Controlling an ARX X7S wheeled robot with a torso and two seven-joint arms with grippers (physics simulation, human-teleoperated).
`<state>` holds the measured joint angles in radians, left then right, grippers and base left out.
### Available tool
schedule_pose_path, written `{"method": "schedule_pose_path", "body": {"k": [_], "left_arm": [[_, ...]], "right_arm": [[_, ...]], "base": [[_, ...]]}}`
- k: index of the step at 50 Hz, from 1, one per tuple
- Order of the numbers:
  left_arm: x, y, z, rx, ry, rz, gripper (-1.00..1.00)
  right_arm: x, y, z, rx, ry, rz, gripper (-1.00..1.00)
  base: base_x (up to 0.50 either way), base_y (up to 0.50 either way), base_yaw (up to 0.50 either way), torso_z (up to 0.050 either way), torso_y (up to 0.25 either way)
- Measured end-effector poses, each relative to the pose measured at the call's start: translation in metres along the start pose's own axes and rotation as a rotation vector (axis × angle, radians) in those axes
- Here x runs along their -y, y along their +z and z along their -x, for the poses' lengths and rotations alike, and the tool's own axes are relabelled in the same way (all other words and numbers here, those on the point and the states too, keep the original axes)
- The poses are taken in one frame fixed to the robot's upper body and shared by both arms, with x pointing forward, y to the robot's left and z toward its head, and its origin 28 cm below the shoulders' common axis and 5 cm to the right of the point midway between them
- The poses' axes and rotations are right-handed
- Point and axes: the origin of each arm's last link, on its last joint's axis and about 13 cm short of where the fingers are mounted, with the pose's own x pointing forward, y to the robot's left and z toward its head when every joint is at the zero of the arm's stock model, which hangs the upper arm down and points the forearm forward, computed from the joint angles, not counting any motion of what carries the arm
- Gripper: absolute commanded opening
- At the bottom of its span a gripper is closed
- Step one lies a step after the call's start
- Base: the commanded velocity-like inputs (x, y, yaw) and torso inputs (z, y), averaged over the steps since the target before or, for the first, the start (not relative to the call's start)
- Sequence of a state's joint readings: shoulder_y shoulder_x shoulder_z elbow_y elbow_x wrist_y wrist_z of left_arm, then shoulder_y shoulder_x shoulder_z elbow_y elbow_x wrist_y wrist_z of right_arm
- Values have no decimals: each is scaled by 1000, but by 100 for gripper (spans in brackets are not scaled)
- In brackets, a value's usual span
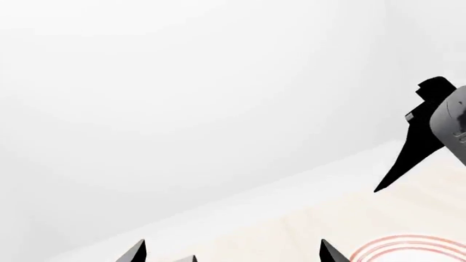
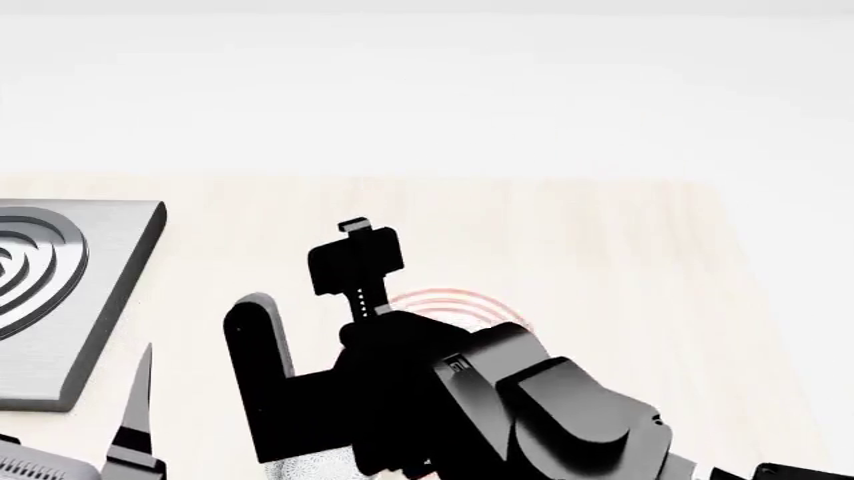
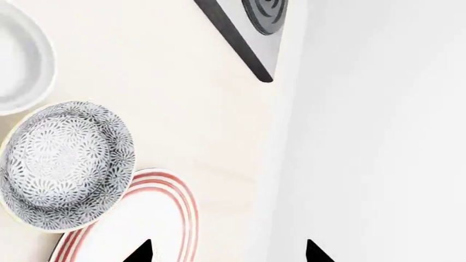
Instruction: Pick the akita bowl between the plate and the ramekin and place it on the plate.
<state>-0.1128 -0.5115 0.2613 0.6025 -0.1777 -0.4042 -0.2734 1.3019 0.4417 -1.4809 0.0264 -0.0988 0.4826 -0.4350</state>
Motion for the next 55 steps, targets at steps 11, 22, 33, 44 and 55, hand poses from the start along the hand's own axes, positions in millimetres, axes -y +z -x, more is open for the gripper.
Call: {"method": "schedule_pose_path", "body": {"k": [11, 22, 33, 44, 55], "left_arm": [[0, 0, 1, 0, -3, 1, 100], [0, 2, 2, 4, -9, 2, 100], [1, 1, 3, 10, -26, 5, 100], [2, 0, 6, 16, -51, 19, 100], [2, 0, 7, 20, -62, 25, 100]], "right_arm": [[-5, 5, 1, 34, 42, -1, 100], [-11, 9, 0, 51, 90, 0, 100], [-16, 8, -9, 52, 116, 3, 100], [-18, 5, -21, 44, 112, -1, 100], [-26, 9, -22, 87, 183, -8, 100]], "base": [[0, 0, 0, 0, 0], [0, 0, 0, 0, 0], [0, 0, 0, 0, 0], [0, 0, 0, 0, 0], [0, 0, 0, 0, 0]]}}
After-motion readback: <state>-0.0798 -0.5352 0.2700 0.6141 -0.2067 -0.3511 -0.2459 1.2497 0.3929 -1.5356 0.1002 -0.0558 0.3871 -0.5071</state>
